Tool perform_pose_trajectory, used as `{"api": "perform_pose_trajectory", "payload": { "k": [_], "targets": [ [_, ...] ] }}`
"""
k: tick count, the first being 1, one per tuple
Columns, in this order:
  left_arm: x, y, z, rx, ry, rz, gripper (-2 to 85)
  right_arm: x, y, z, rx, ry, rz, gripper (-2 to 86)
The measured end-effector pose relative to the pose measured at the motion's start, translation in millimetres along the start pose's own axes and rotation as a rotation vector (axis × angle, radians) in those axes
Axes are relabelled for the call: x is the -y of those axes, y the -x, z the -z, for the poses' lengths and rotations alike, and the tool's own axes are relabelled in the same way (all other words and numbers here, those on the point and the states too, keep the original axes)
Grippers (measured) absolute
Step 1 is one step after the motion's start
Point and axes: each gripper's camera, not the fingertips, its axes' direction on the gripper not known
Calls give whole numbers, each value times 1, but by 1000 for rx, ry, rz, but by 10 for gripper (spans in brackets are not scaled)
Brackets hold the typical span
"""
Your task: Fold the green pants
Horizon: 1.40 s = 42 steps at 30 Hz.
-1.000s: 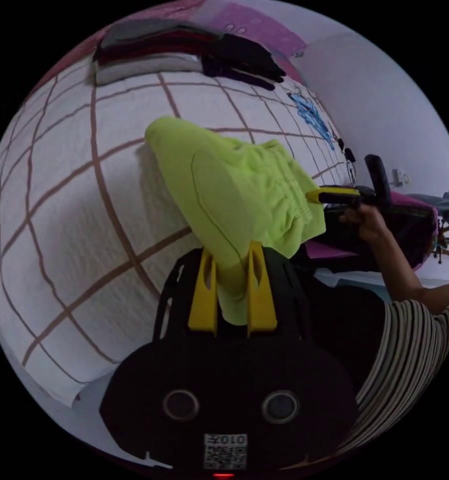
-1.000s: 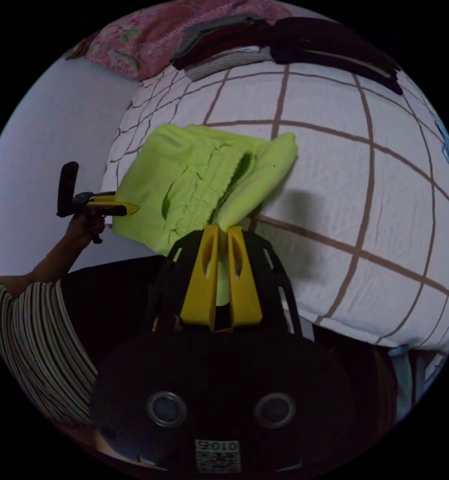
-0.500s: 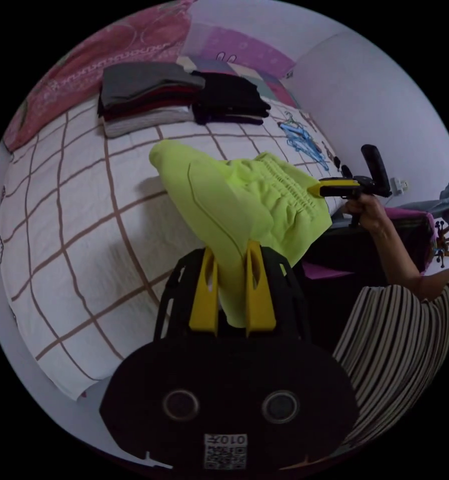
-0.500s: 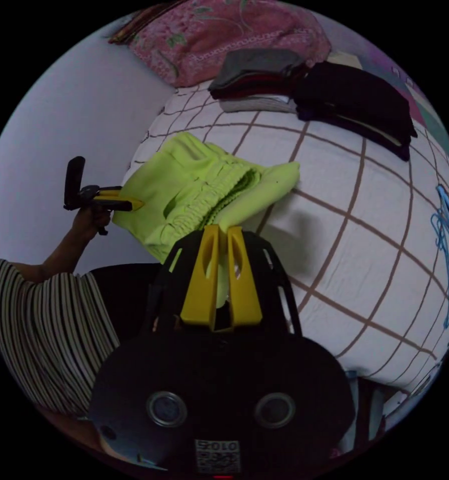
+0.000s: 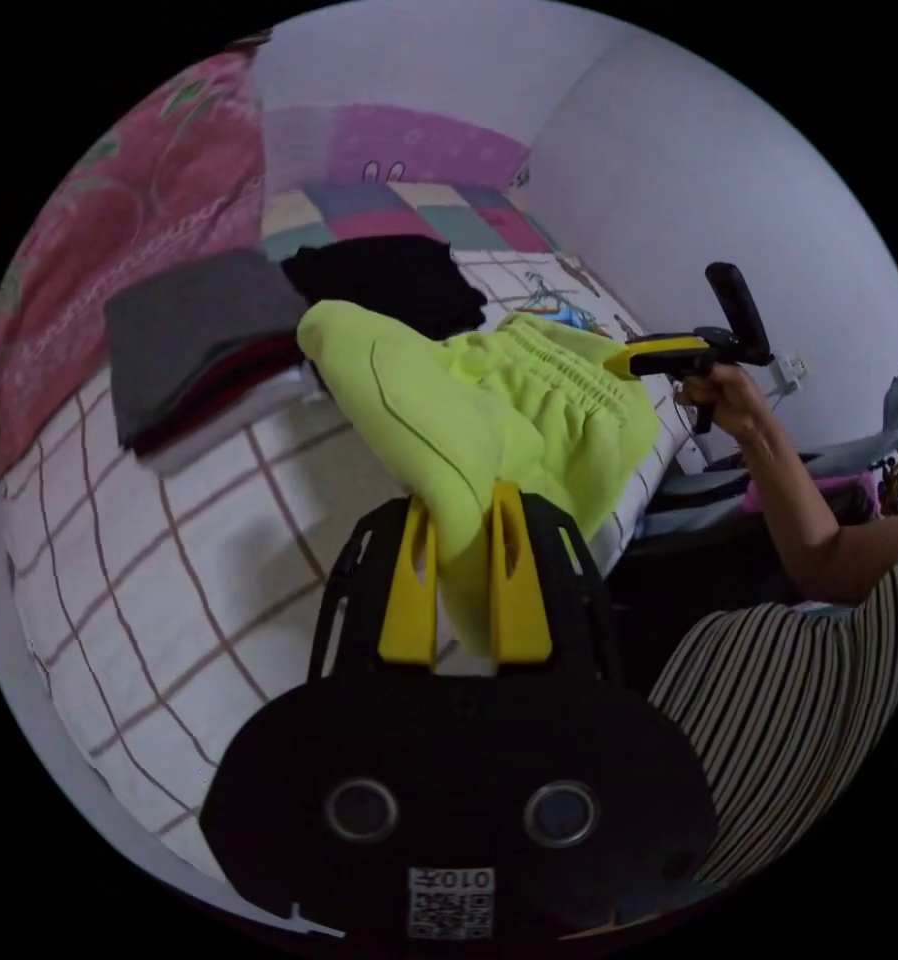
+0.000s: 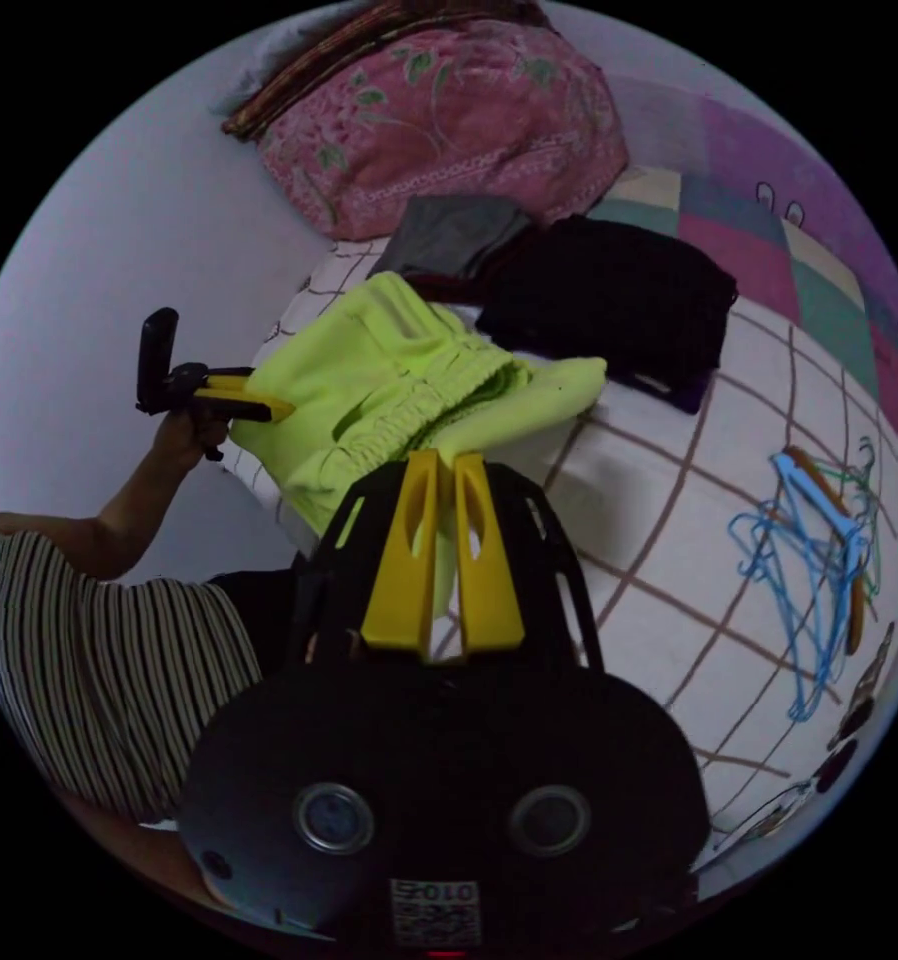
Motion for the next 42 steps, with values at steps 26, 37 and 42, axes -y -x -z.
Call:
{"api": "perform_pose_trajectory", "payload": {
  "k": [26, 37, 42],
  "targets": [
    [275, 139, -157, 96, -157, 54, 115, 199, -168, 87, -63, -121, -48, 47],
    [286, 162, -190, 70, -105, 98, 113, 208, -179, 121, -123, -39, -98, 49],
    [288, 167, -199, 81, -108, 152, 115, 203, -202, 135, -78, -91, -139, 53]
  ]
}}
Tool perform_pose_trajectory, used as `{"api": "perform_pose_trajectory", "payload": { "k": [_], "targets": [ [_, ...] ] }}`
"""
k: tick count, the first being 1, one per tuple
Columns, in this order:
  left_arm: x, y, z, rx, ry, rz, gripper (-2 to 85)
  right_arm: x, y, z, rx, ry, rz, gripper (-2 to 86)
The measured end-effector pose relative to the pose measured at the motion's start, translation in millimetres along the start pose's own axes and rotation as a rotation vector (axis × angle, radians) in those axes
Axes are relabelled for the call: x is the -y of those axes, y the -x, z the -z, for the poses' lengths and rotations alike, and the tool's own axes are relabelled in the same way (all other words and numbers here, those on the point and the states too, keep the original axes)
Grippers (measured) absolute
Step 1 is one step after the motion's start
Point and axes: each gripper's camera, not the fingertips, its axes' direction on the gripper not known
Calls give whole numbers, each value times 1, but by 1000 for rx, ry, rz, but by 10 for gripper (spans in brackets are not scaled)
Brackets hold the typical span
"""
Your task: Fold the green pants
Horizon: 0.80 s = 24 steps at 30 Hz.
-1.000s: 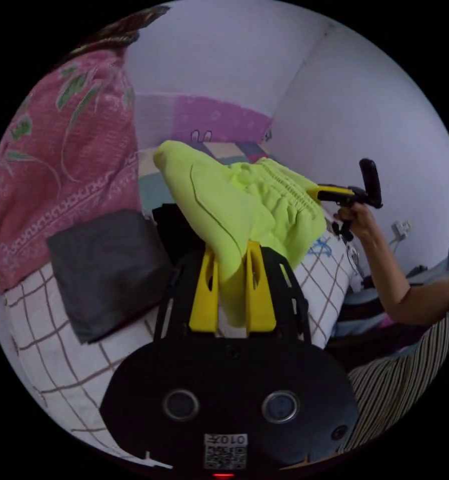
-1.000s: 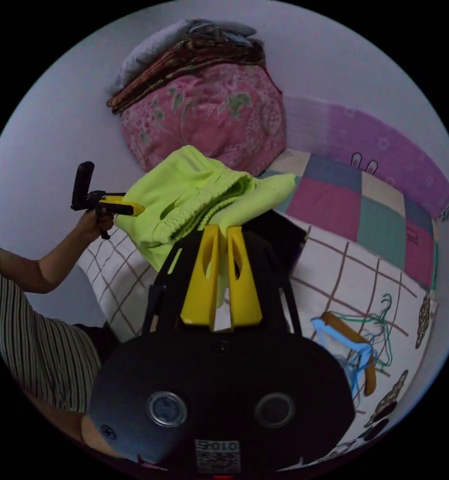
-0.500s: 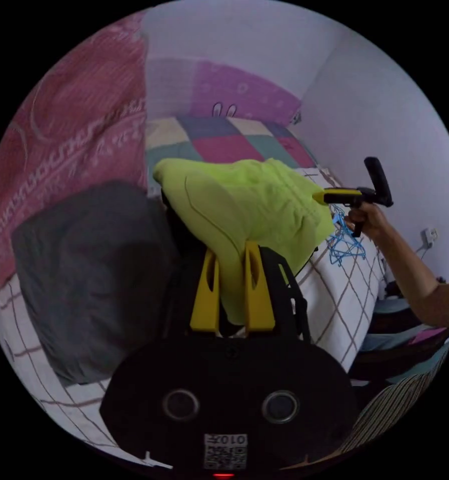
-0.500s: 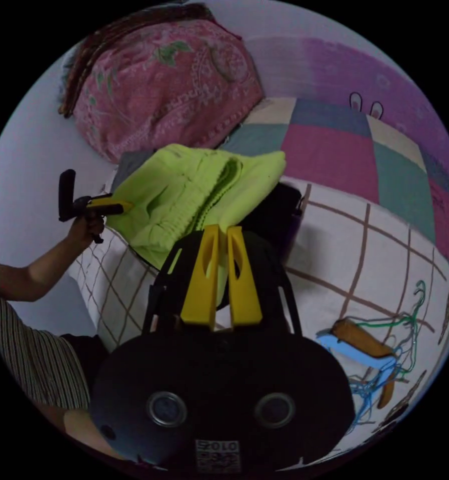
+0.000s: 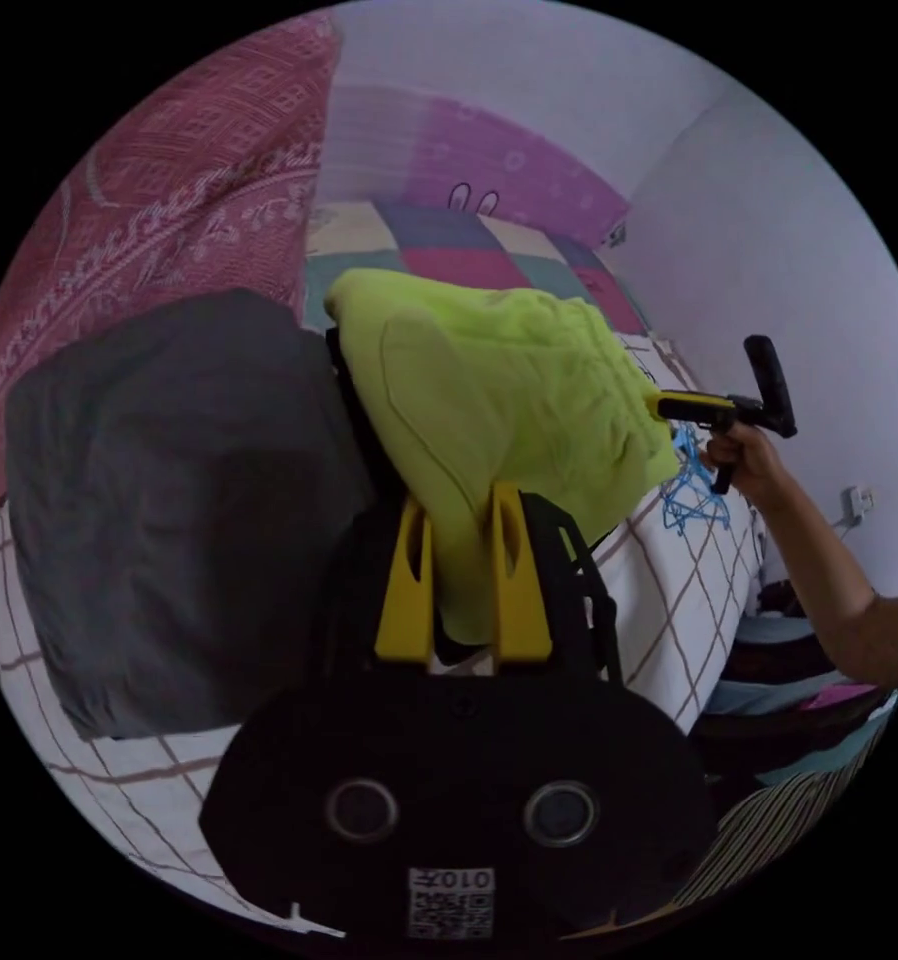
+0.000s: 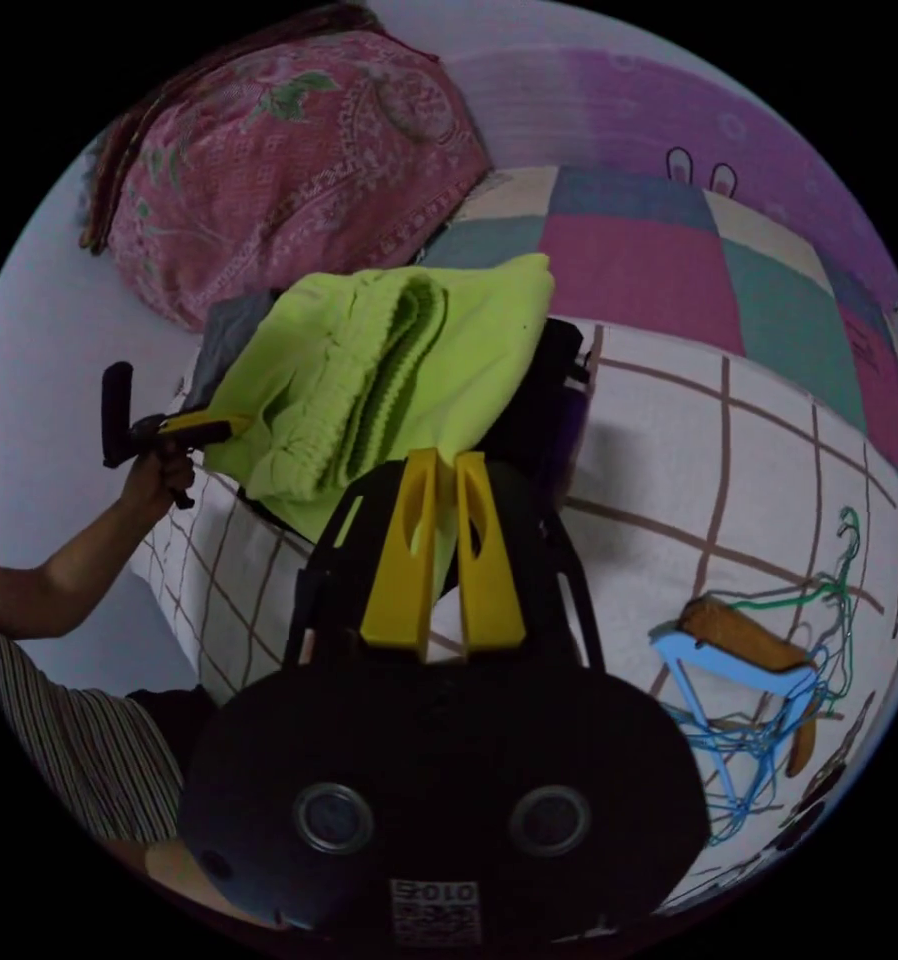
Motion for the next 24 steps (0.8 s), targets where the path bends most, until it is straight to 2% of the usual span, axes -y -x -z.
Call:
{"api": "perform_pose_trajectory", "payload": {
  "k": [3, 6, 10, 16, 21, 24],
  "targets": [
    [-1, -10, 18, 100, -32, -43, 116, -13, -8, 21, -27, -95, -8, 62],
    [-21, -22, 48, 172, -89, -87, 111, -37, -28, 40, 79, -163, -81, 84],
    [-63, -30, 44, 15, -41, -13, 102, -64, -47, 38, 192, -161, -148, 104],
    [-69, -17, -36, -56, 97, 100, 85, -66, -64, -4, 310, -91, -271, 118],
    [-48, -18, -76, 0, 96, 64, 60, -53, -76, -22, 259, -18, -330, 88],
    [-33, -26, -74, 34, 18, 37, 43, -39, -68, -8, 158, -33, -214, 65]
  ]
}}
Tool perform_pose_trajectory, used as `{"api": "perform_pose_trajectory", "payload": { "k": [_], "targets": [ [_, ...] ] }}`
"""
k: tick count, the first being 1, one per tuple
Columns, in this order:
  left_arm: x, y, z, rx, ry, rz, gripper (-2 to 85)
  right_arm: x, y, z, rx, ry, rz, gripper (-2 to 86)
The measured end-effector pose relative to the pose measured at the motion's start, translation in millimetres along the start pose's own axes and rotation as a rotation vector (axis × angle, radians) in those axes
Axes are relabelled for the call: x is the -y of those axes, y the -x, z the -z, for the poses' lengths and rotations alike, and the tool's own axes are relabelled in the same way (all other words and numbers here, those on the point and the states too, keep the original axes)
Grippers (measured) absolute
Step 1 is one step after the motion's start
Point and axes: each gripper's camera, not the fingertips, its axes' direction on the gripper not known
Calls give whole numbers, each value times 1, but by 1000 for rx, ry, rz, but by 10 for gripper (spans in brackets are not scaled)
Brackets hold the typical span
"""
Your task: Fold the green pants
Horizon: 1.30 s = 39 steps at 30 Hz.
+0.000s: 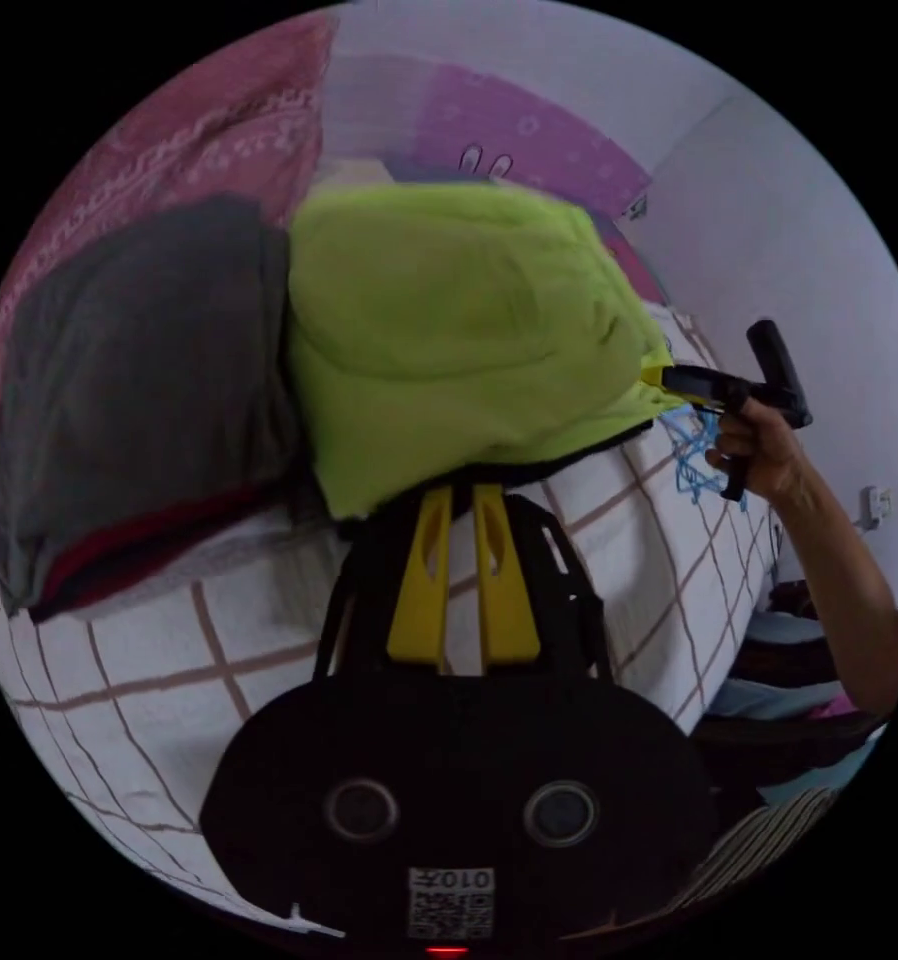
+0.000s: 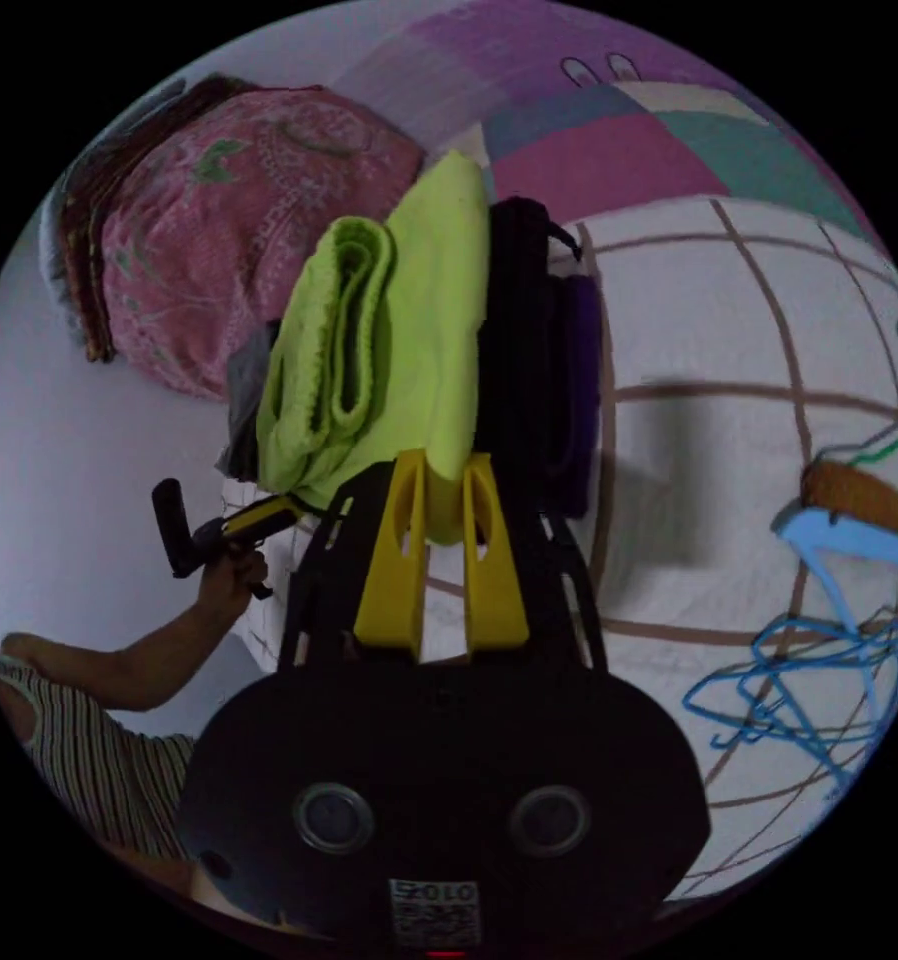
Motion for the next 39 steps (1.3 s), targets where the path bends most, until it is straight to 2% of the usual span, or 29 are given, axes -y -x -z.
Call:
{"api": "perform_pose_trajectory", "payload": {
  "k": [3, 5, 7, 13, 16, 20, 27, 32, 39],
  "targets": [
    [18, -12, 0, 14, -44, -44, 28, 8, 2, 16, -55, -90, 46, 61],
    [25, -20, -11, 46, -30, -78, 18, 11, -9, 5, -84, -54, 19, 60],
    [20, -18, -18, 44, -13, -62, 12, 0, -29, -20, -12, 3, -59, 60],
    [-45, 15, -22, 38, -41, 41, 1, -59, -17, -45, 141, -90, -43, 60],
    [-66, 24, -26, 30, -19, 55, 0, -74, -20, -74, 67, -61, -75, 61],
    [-89, 13, -27, 40, 1, 0, 1, -91, -31, -115, 68, -18, -99, 63],
    [-179, -15, -1, 37, -2, -105, 5, -152, -9, -162, 37, -106, -42, 82],
    [-278, -45, 45, 86, -26, -166, 5, -235, 52, -178, -216, -192, 58, 79],
    [-393, -90, 100, 188, -131, -218, 4, -399, 180, -274, -454, -116, 304, 69]
  ]
}}
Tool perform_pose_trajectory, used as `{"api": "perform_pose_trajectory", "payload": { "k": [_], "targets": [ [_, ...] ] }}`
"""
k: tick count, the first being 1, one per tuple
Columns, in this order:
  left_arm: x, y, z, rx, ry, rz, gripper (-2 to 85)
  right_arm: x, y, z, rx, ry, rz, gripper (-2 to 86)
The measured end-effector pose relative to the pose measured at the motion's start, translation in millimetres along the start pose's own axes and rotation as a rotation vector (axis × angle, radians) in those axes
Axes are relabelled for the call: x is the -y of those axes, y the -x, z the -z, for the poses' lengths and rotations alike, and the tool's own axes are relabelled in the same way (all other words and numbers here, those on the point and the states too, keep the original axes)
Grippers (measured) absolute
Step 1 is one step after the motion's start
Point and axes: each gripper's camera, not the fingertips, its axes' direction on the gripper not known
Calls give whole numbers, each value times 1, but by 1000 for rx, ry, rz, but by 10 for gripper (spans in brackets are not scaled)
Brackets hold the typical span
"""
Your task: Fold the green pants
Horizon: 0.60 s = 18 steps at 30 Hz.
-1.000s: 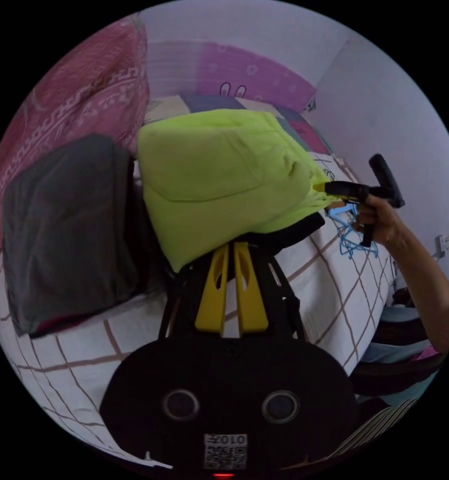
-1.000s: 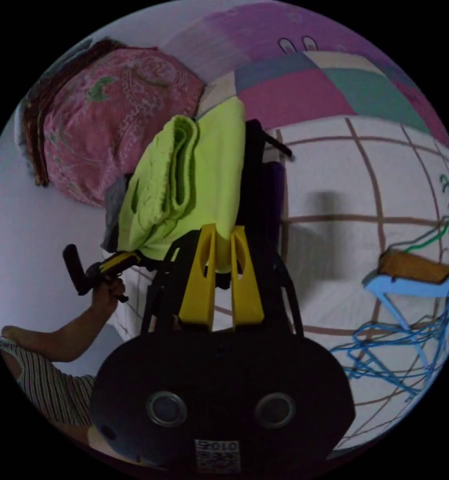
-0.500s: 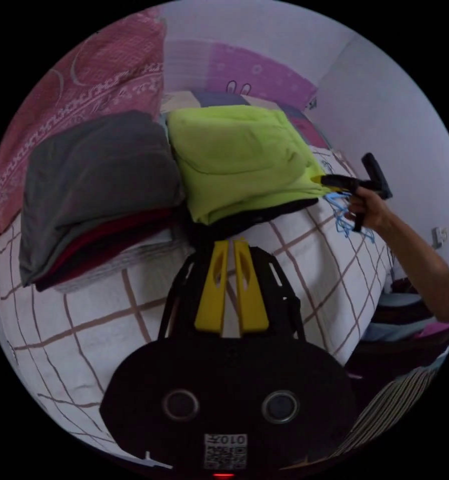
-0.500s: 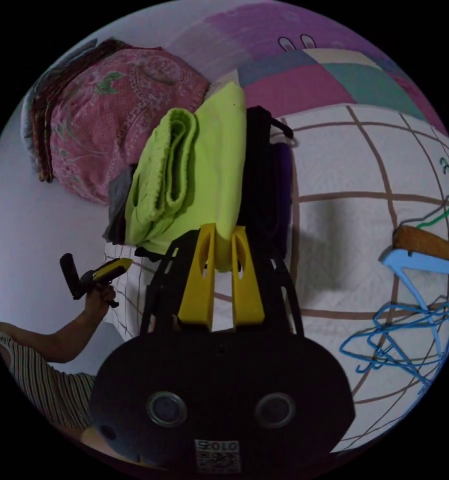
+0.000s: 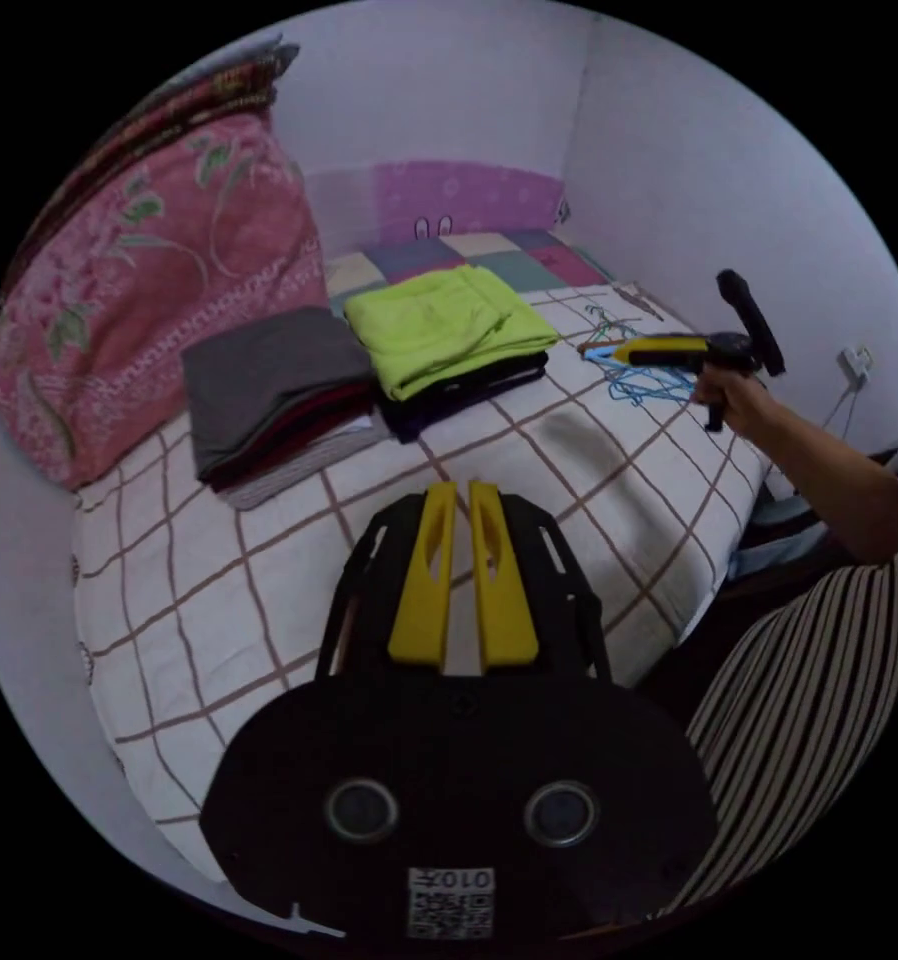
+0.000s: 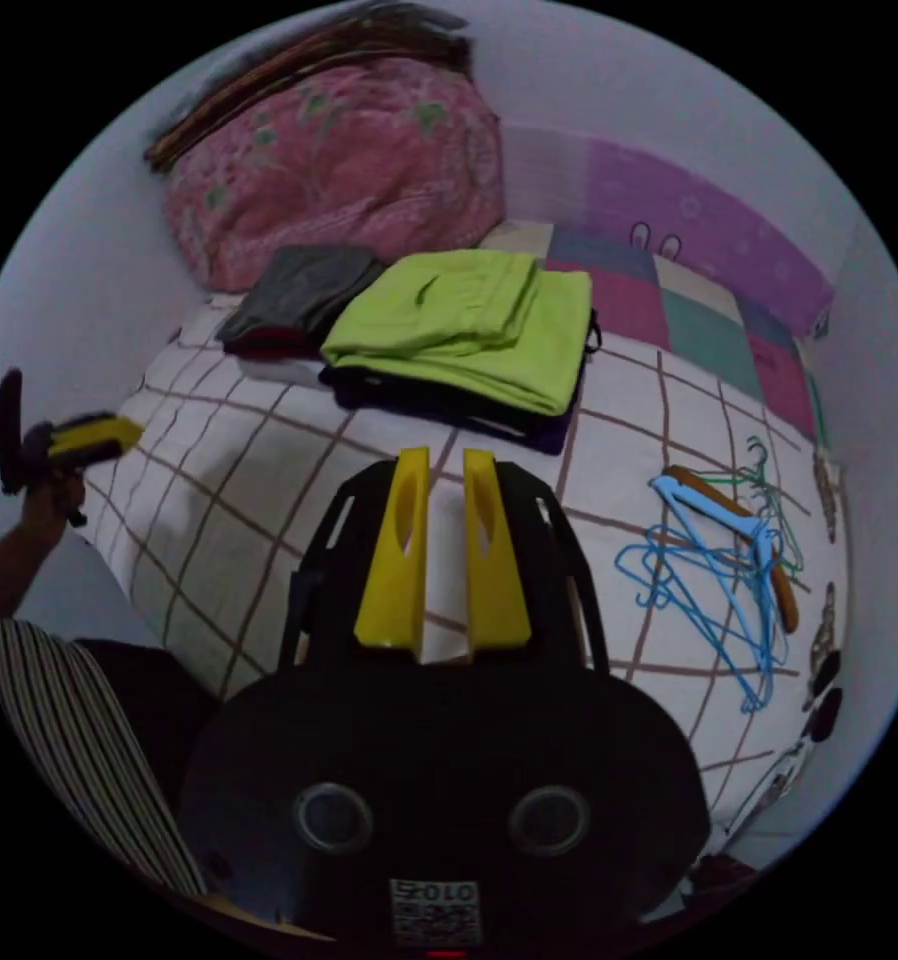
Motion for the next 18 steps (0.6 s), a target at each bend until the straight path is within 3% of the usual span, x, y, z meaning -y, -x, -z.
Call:
{"api": "perform_pose_trajectory", "payload": {
  "k": [8, 15, 18],
  "targets": [
    [-110, -65, 52, 134, -86, -98, -1, -108, 157, -3, -20, -98, 19, 61],
    [-197, -68, 72, 82, -196, -214, -2, -206, 284, -23, -212, -138, -75, 54],
    [-226, -56, 77, -81, -253, -237, -2, -257, 327, -32, -288, -158, -198, 52]
  ]
}}
